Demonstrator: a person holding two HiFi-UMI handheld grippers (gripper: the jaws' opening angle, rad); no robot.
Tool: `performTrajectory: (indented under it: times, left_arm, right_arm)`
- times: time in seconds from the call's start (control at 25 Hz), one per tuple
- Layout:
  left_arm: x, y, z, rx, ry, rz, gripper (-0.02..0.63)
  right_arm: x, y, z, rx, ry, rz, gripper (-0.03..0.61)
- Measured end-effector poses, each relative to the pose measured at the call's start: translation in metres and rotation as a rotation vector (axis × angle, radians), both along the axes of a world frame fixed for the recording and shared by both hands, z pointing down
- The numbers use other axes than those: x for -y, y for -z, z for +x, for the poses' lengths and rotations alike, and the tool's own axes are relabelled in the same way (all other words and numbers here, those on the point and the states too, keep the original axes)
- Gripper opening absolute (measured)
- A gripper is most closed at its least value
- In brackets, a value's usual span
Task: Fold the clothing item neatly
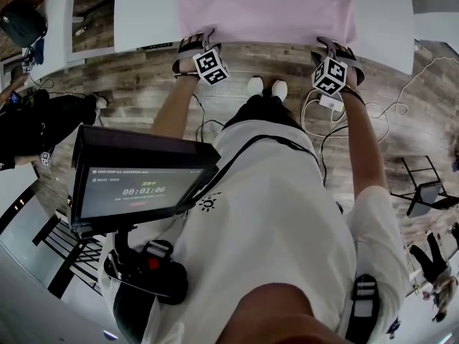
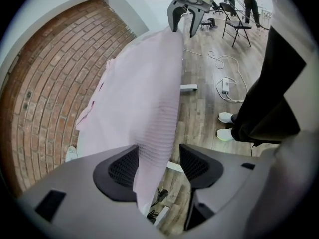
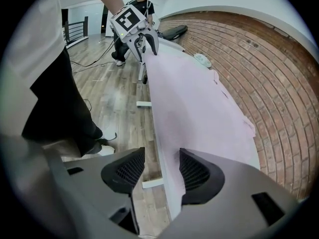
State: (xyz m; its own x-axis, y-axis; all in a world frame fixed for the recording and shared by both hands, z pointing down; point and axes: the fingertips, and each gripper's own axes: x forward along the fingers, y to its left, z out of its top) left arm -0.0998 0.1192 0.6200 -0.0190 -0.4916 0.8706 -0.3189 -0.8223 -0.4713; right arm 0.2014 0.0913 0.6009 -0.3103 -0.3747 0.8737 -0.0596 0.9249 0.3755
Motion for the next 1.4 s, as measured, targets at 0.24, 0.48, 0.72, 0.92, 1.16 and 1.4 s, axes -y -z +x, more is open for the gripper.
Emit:
performTrajectory:
  times: [0.24,0.48,0.72,0.92,1.16,1.4]
  left_arm:
    - [0.003,-0.01,-0.005,-0.022,-0.014,-0.003,0.244]
    - [0.002,-0.014,-0.008,-0.03,-0.036,0.005,0.242]
    - [0.001,-0.011,-0.015,-0.026,-0.074,0.009,0.242]
    - [0.0,-0.011,-0.019,-0.031,-0.07,0.013,0.242]
    - [0.001,-0.01,-0.018,-0.012,-0.071,0.009,0.242]
    - [0.006,-0.006,-0.023,-0.003,-0.092,-0.002,0.138]
  right_arm:
    - [-0.003,-0.009,-0.006,-0.003,-0.013,-0.003,0.212]
    - [-0.012,-0.012,-0.008,-0.002,-0.012,-0.017,0.213]
    - [-0.002,-0.002,0.003,-0.013,-0.023,0.044,0.213]
    - [-0.001,-0.014,-0.001,-0.074,0.033,0.047,0.213]
    - [0.01,-0.009,0.0,-0.071,0.018,0.126,0.097]
    - [0.007,-0.005,-0.003,-0.049,0.033,0.092,0.044]
